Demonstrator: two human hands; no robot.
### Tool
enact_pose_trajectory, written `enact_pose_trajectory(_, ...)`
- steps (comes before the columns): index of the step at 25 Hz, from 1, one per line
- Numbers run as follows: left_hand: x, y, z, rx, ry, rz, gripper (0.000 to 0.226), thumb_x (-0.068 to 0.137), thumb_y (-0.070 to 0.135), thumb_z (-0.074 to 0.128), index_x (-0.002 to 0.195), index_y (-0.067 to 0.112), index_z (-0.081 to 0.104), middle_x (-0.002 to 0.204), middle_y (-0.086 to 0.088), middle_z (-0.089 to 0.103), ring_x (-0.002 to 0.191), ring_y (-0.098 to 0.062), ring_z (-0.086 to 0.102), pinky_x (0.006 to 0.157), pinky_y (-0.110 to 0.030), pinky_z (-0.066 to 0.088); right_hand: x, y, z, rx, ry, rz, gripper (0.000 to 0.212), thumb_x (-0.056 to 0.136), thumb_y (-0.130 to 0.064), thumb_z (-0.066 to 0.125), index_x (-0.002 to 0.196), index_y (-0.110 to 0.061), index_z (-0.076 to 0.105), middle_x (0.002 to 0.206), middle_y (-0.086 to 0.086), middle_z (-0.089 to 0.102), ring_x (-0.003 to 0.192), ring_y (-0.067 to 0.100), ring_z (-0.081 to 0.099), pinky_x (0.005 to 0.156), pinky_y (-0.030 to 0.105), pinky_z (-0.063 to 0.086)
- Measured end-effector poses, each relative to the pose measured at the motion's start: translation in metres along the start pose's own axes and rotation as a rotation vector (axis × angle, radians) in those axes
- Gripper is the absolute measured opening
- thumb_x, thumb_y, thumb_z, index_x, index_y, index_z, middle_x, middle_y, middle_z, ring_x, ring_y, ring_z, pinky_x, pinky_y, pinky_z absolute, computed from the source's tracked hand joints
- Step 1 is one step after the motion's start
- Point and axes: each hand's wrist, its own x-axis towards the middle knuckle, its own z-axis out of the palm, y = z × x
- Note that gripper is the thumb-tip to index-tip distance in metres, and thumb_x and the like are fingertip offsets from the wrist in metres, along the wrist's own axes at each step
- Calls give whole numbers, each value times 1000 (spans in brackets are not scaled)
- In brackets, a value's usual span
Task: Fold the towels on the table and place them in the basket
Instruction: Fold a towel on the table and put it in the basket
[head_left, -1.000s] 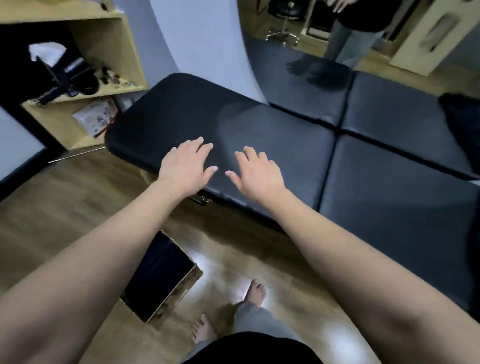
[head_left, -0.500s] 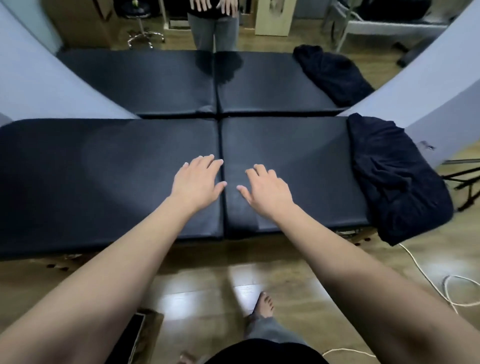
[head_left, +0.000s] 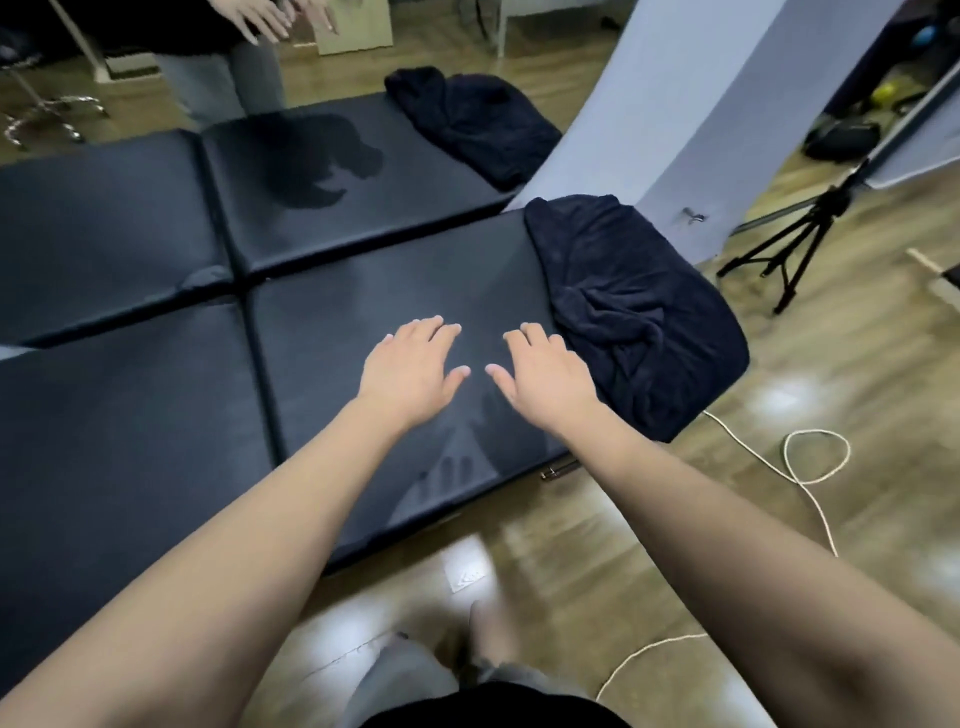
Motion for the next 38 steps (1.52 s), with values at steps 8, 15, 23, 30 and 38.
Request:
enact_pose_trajectory(8, 93, 58, 29, -102, -136, 155, 59, 102, 52, 44, 154, 27, 33, 163, 3, 29, 145, -21, 32, 107, -44, 41, 20, 78, 14, 33, -48, 215, 57, 103, -55, 41, 144, -15, 42, 147, 7, 41, 117, 33, 52, 86, 45, 47)
enact_pose_trajectory(15, 189, 77, 18, -87, -129, 228, 59, 102, 52, 44, 153, 24, 34, 157, 5, 35, 139, -21, 39, 99, -44, 45, 75, 122, 0, 44, -12, 312, 54, 102, -54, 44, 140, -15, 47, 146, 6, 44, 119, 34, 53, 88, 46, 48)
enact_pose_trajectory(23, 259, 113, 57, -102, -269, 127, 58, 101, 54, 43, 152, 26, 37, 155, 5, 39, 137, -22, 42, 99, -46, 48, 126, 200, 16, 51, -78, 279, 55, 103, -56, 40, 141, -17, 45, 145, 5, 44, 118, 33, 52, 88, 45, 48)
enact_pose_trajectory(30, 327, 154, 119, -347, -374, -324, 62, 100, 57, 43, 150, 21, 39, 148, -6, 46, 130, -29, 51, 103, -46, 46, 201, 304, 38, 106, -176, 168, 56, 104, -55, 40, 143, -16, 44, 143, 6, 45, 119, 32, 52, 90, 44, 48)
enact_pose_trajectory(38, 363, 175, 158, -746, -274, -804, 65, 96, 46, 61, 144, 6, 42, 142, -10, 54, 127, -32, 54, 104, -38, 45, 242, 366, 62, 167, -332, 143, 55, 103, -52, 45, 144, -15, 43, 143, 8, 44, 123, 34, 49, 93, 46, 48)
